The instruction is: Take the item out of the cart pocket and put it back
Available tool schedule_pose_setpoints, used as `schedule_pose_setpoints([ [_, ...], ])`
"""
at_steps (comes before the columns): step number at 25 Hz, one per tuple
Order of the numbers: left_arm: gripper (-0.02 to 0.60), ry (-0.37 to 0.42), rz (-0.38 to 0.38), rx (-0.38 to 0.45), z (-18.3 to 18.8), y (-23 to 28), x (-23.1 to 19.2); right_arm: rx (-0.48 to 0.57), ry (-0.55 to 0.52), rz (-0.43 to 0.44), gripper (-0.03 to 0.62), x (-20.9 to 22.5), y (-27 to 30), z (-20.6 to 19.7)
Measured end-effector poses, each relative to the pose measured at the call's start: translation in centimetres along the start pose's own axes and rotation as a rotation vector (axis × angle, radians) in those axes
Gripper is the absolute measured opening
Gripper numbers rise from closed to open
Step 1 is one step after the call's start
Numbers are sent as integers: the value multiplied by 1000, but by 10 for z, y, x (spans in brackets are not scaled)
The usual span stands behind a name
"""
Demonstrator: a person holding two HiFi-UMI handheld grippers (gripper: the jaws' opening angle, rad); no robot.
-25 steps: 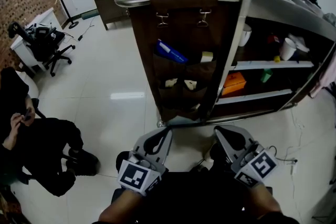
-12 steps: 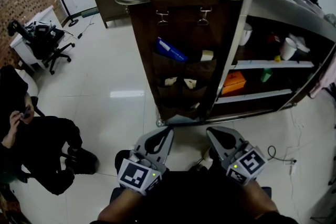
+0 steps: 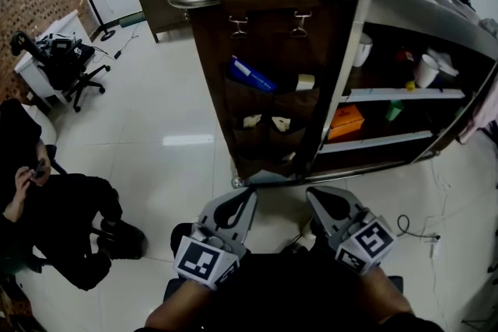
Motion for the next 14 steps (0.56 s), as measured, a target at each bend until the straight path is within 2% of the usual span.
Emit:
schedule_pose_setpoints([
  [14, 0, 1, 5, -5, -1, -1, -1, -2, -10, 13, 6, -2, 3, 0],
])
Point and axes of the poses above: the fingertips, and each gripper's own axes: y forward along the fingers, x to its right, z out of its top, the point moved 4 cm from there along -y, backward along the fingers, and after that the axes turned 12 degrees about -z, right-handed, at the moved point
